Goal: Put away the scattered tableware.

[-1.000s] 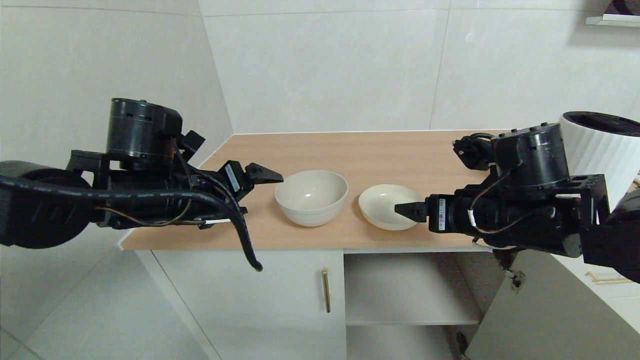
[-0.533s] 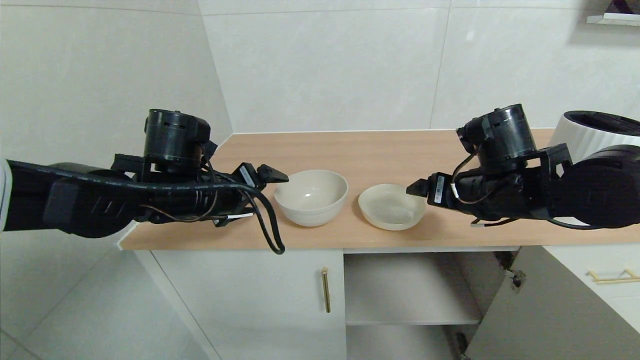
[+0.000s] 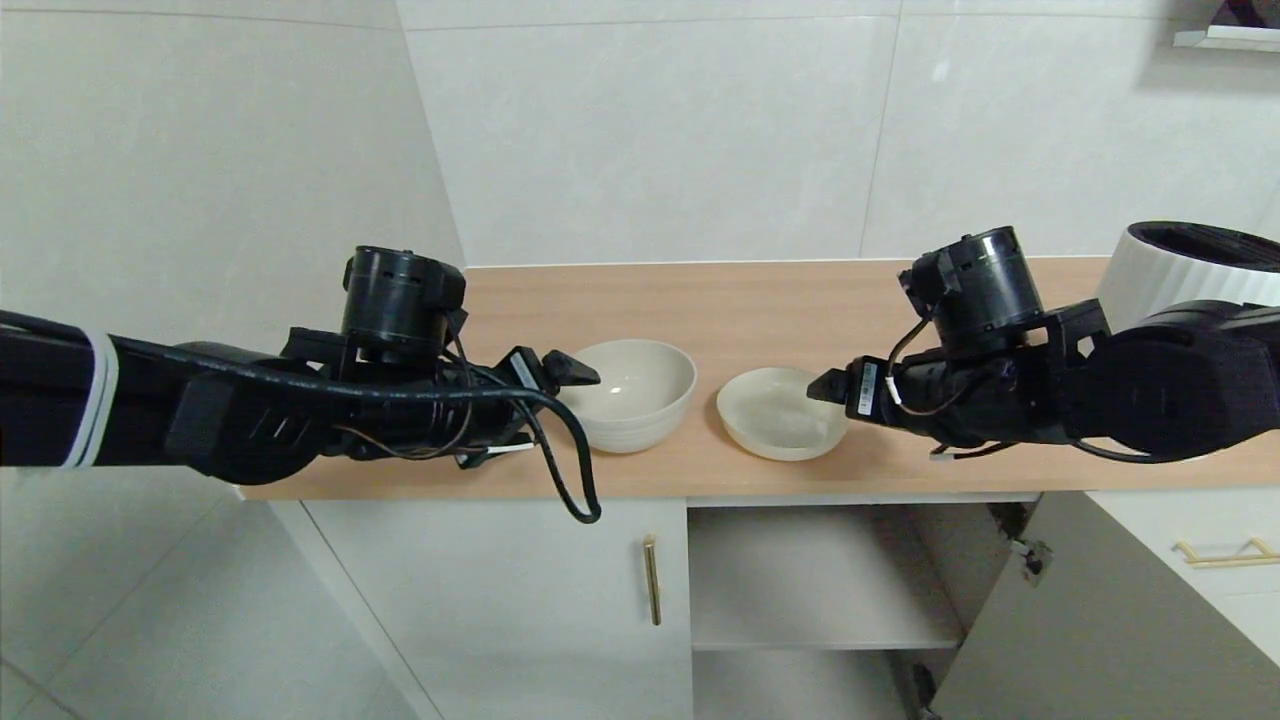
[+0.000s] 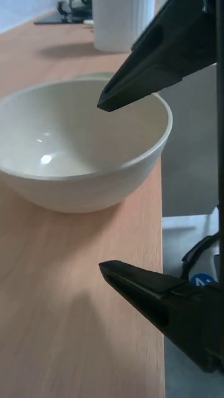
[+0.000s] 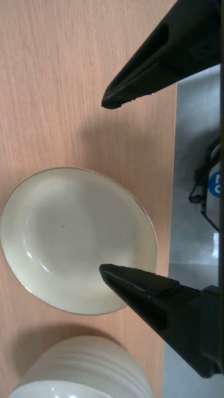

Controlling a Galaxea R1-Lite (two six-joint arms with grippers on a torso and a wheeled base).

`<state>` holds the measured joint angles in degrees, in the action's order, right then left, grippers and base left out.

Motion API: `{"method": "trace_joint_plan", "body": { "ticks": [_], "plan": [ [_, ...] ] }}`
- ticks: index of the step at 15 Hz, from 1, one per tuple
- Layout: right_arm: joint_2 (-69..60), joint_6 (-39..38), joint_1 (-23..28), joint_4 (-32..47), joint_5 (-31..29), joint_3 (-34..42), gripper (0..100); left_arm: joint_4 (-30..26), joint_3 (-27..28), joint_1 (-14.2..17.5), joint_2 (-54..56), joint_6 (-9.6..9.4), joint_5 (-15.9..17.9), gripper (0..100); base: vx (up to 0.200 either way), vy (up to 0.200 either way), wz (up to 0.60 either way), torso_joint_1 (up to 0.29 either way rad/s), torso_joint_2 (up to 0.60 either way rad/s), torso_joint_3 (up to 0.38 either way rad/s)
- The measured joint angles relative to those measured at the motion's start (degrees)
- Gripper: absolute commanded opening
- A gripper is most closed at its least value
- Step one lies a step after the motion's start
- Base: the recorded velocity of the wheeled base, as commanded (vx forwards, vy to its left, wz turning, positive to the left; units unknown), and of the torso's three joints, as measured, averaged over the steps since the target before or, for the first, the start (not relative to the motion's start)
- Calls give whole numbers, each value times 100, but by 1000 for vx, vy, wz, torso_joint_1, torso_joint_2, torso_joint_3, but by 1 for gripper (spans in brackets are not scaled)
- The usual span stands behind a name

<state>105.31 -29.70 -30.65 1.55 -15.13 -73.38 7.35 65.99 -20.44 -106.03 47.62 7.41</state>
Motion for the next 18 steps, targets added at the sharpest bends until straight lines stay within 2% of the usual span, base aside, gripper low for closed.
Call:
{"method": "trace_joint_plan", "body": {
  "ticks": [1,2,10,12,15,18],
  "plan": [
    [2,0,0,1,0,0,100,0,-2,-30,-30,0,-35,100,0,0,0,0,0,0],
    [4,0,0,1,2,0,100,0,-6,-55,-50,0,-68,0,0,0,0,0,0,0],
    [20,13,-6,12,-50,2,100,-18,-4,-89,-55,0,-77,0,0,0,0,0,0,0],
    [55,33,-9,11,-283,-22,100,-21,-6,-89,-35,0,-77,0,0,0,0,0,0,0],
    [343,63,-6,11,-969,-176,100,-22,-9,-91,-5,0,-74,0,0,0,0,0,0,0],
    [596,68,-11,12,-1103,-269,100,-32,-11,-89,6,0,-74,0,0,0,0,0,0,0]
  ]
}}
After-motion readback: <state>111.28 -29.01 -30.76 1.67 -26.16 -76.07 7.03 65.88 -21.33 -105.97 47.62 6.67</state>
